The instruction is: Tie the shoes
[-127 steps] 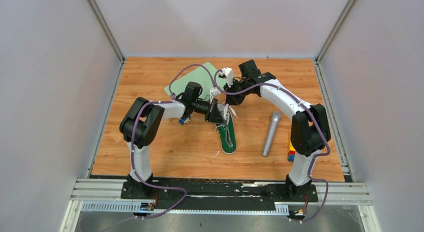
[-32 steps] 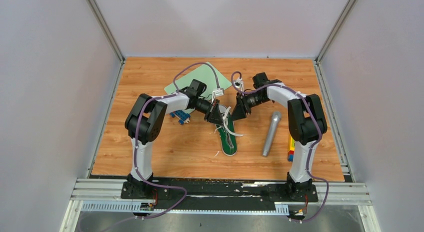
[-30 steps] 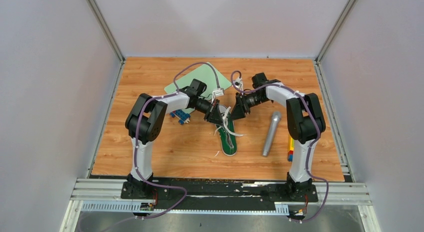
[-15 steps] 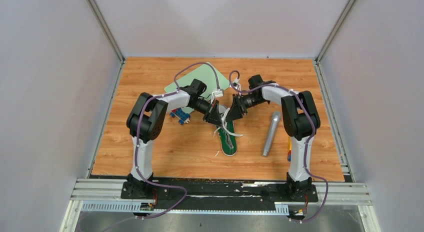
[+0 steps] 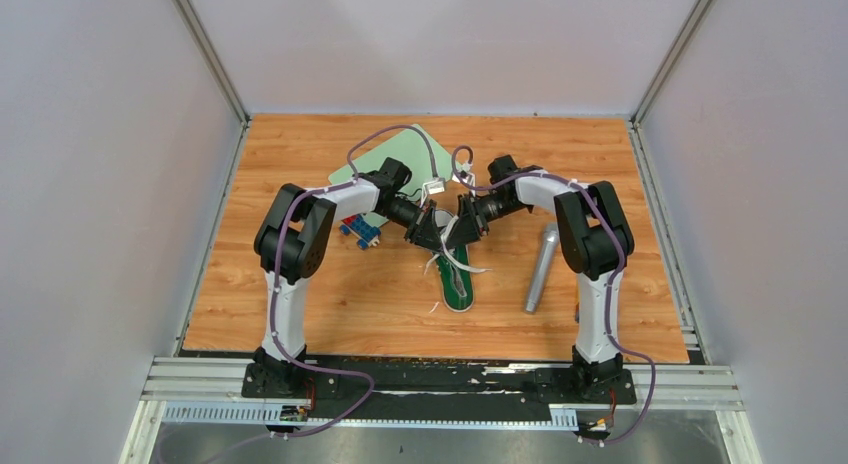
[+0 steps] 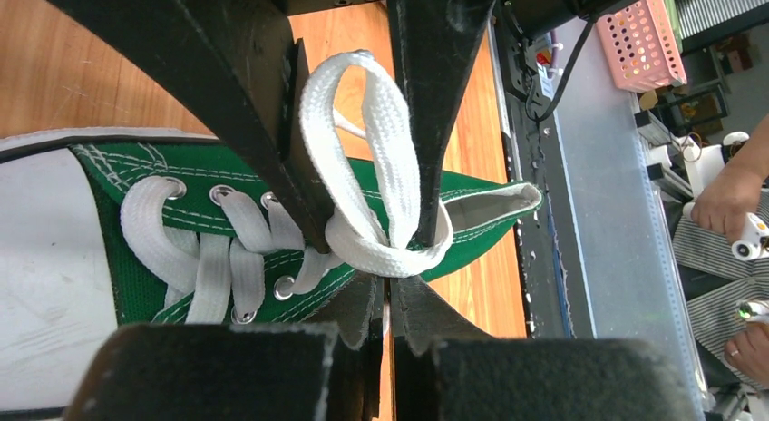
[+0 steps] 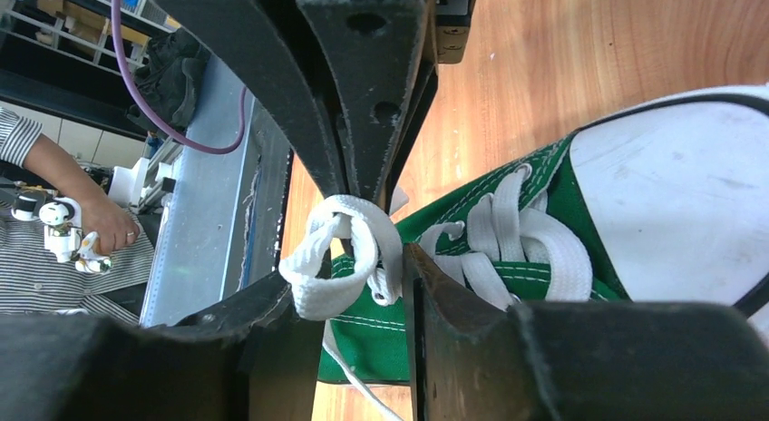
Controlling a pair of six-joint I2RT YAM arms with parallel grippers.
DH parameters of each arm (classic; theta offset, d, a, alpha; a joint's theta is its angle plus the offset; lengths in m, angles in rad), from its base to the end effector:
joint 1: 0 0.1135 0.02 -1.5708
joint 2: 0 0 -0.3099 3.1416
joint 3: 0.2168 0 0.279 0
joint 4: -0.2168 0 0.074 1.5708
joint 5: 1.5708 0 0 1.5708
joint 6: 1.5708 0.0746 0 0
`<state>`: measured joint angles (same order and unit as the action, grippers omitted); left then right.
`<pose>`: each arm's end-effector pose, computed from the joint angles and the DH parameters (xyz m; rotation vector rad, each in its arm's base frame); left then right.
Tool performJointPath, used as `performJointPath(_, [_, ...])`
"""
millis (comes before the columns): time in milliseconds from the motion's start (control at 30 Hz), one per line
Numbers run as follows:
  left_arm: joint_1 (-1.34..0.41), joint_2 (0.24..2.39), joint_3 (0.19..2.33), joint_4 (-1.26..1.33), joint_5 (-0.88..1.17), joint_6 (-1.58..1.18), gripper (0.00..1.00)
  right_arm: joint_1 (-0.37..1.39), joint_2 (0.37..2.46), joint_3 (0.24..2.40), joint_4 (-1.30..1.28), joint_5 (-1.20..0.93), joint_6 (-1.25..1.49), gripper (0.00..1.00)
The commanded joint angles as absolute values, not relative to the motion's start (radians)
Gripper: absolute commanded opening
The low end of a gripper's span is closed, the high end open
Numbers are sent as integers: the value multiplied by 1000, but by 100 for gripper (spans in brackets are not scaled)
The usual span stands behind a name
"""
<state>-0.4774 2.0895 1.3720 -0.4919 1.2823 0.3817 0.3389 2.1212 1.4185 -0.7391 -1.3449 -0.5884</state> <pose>0.3687 -0.2712 0.1596 1.2480 1.9684 -1.7418 0.3912 0.2150 0.1574 -1.1204 1.9796 1.7765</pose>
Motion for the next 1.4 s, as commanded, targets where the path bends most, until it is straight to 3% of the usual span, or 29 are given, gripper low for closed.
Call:
performJointPath(0, [-465,2105,1406,-531,1284,391,3,333,2088,1413,-713,-1434,-604,36])
performJointPath(700, [-465,2116,1408,-502,1268,345,2,351,2047,1373,-726,-1401,-639,45])
performJointPath(1133, [-465,2120,1409,-481,1266,314,1,379,2026,1367,-727,-1308,-655,44])
performJointPath(1367, [-465,2115,1406,-481,1261,311,1,387,2017,1371,-721,-1254,-637,27])
